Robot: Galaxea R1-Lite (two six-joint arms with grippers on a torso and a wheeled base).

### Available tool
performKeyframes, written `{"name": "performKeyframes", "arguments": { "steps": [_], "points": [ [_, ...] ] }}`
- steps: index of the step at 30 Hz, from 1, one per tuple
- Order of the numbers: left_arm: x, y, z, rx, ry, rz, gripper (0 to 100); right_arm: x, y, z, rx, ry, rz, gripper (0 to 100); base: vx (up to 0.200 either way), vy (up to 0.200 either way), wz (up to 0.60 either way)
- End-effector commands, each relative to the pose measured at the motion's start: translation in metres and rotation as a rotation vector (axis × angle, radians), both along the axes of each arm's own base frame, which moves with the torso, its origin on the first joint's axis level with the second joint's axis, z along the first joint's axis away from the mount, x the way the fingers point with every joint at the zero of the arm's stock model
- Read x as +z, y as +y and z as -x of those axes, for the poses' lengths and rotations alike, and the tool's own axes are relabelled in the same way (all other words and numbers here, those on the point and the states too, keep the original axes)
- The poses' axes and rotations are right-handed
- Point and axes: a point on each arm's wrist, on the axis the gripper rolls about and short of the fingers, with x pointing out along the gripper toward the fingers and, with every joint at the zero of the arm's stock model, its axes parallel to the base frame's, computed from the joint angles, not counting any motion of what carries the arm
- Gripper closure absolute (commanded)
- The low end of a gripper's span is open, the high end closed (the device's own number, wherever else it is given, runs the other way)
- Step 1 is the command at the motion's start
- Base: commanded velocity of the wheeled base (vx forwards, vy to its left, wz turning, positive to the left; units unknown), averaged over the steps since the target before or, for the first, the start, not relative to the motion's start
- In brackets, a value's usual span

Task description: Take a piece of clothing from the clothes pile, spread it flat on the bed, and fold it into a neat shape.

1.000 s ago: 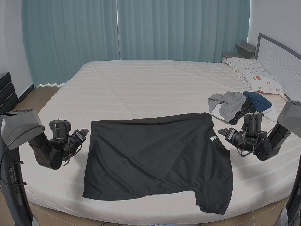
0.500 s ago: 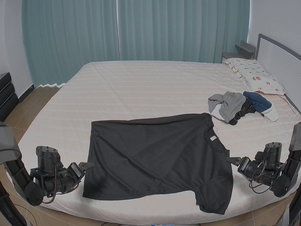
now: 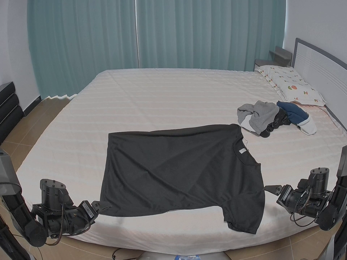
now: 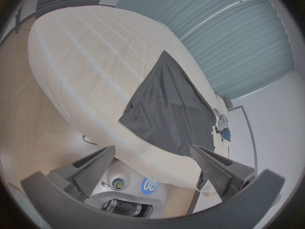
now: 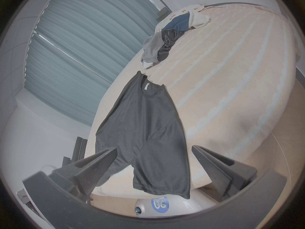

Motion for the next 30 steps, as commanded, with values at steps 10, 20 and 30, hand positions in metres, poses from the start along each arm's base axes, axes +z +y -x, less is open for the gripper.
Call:
{"name": "performKeyframes", "arguments": {
  "steps": [10,20,30],
  "points": [
    [-0.037,-0.007,-0.036,0.04,-0.007,-0.039,0,-0.004,0.0,0.004,0.006,0.027,0.008,0,0.0,0.0,0.0],
    [-0.053,-0.009,-0.047,0.068,-0.032,-0.11,0,-0.004,0.0,0.004,0.006,0.026,0.008,0,0.0,0.0,0.0],
    [-0.052,-0.01,-0.059,0.076,-0.07,-0.101,0,-0.003,0.0,0.004,0.007,0.025,0.01,0,0.0,0.0,0.0]
  ]
}}
